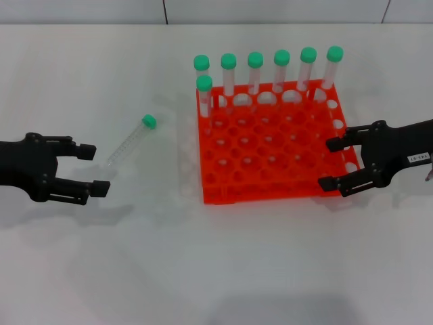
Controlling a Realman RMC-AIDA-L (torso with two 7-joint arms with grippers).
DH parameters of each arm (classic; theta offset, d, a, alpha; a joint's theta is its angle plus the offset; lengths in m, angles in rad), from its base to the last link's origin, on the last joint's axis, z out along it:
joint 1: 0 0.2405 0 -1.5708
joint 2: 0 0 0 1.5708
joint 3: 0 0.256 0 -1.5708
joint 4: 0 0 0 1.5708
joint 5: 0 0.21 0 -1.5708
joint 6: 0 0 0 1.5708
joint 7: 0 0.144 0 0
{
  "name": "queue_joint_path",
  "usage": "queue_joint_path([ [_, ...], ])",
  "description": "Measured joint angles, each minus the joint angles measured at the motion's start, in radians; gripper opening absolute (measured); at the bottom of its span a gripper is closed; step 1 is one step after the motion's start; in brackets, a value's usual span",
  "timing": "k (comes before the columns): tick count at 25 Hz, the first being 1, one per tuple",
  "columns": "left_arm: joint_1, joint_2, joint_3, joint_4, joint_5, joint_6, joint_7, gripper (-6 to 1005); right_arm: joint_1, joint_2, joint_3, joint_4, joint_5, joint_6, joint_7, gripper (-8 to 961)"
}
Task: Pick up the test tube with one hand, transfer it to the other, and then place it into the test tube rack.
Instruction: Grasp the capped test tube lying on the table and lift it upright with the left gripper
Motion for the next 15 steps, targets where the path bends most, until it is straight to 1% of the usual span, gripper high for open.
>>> queue_joint_path([
  [3, 0.000, -0.005, 0.000, 0.000, 0.009, -0.001, -0.001, 857, 0.002, 0.001, 0.000, 0.000, 0.000, 0.000, -0.004, 869],
  [15, -0.004, -0.008, -0.001, 0.000, 0.018, -0.011, -0.012, 843, 0.002, 0.001, 0.000, -0.001, -0.003, 0.001, -0.009, 869],
])
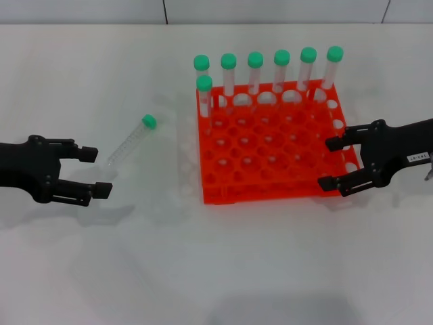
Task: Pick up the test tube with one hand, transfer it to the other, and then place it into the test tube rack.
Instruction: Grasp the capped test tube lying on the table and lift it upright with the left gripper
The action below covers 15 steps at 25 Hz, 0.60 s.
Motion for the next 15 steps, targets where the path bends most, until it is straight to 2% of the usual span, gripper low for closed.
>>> queue_joint_path([
  [15, -0.005, 0.001, -0.001, 0.016, 0.002, 0.001, -0.043, 827, -0.002, 0.000, 0.000, -0.009, 0.000, 0.001, -0.005, 869],
])
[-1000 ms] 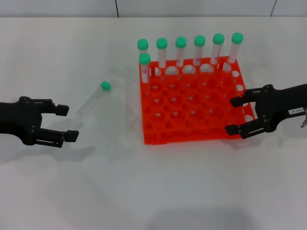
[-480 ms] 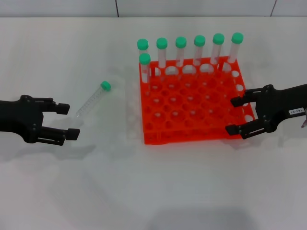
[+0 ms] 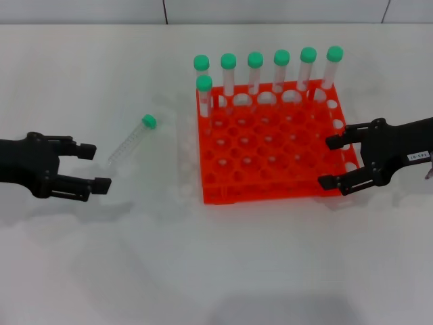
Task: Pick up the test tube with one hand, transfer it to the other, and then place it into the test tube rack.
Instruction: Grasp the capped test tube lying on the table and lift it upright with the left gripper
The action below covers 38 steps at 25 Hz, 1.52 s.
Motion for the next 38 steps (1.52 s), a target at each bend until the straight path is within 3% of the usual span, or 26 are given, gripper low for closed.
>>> queue_joint_path([
  [7, -0.009, 0.000, 0.015, 0.204, 0.158, 0.036, -0.268, 819, 0.001, -0.002, 0.008, -0.003, 0.003, 0.006, -0.014, 869],
  [11, -0.054, 0.003, 0.014, 0.233, 0.270, 0.035, -0.400, 815, 0.001, 0.002, 0.025, -0.003, 0.003, 0.006, -0.029, 869],
  [14, -0.088, 0.000, 0.013, 0.228, 0.346, -0.012, -0.474, 811, 0.001, 0.008, 0.027, -0.003, 0.002, 0.008, -0.036, 869],
  [21, -0.152, -0.032, 0.039, 0.169, 0.427, -0.113, -0.585, 804, 0.018, 0.030, 0.028, -0.003, 0.000, 0.018, -0.044, 869],
  [28, -0.219, -0.050, 0.222, 0.103, 0.453, -0.194, -0.723, 796, 0.017, 0.035, 0.028, -0.007, -0.001, 0.024, -0.044, 869],
  [38, -0.287, -0.063, 0.257, 0.018, 0.490, -0.263, -0.783, 785, 0.009, 0.052, 0.028, -0.013, 0.000, 0.028, -0.060, 869],
])
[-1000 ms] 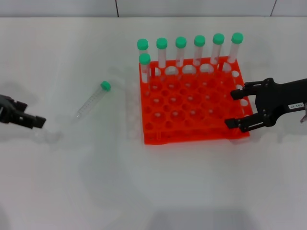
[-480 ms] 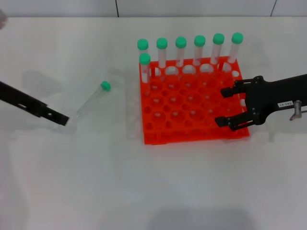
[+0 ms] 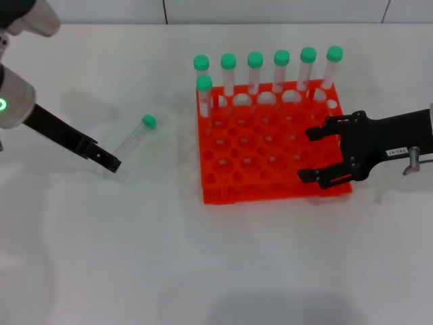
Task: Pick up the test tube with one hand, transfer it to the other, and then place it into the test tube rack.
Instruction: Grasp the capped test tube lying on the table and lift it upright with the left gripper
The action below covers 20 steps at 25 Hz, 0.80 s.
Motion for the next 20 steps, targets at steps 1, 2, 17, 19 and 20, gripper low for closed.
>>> queue_joint_path([
  [1, -0.005, -0.005, 0.001, -0.003, 0.007, -0.003, -0.003, 784, -0.001, 0.001, 0.000, 0.000, 0.000, 0.000, 0.000, 869],
  [2, -0.007, -0.009, 0.001, -0.004, 0.015, -0.007, -0.006, 783, -0.001, 0.002, 0.000, 0.000, 0.002, -0.001, -0.001, 869],
  [17, -0.015, -0.028, 0.026, -0.019, 0.031, -0.050, -0.043, 766, -0.003, 0.023, 0.000, -0.017, 0.012, -0.018, -0.011, 868],
  [19, -0.018, -0.029, 0.051, -0.038, 0.031, -0.066, -0.055, 764, -0.003, 0.025, 0.000, -0.017, 0.012, -0.018, -0.012, 868],
  [20, -0.020, -0.029, 0.059, -0.046, 0.031, -0.072, -0.059, 750, -0.003, 0.025, 0.000, -0.017, 0.012, -0.018, -0.012, 868],
])
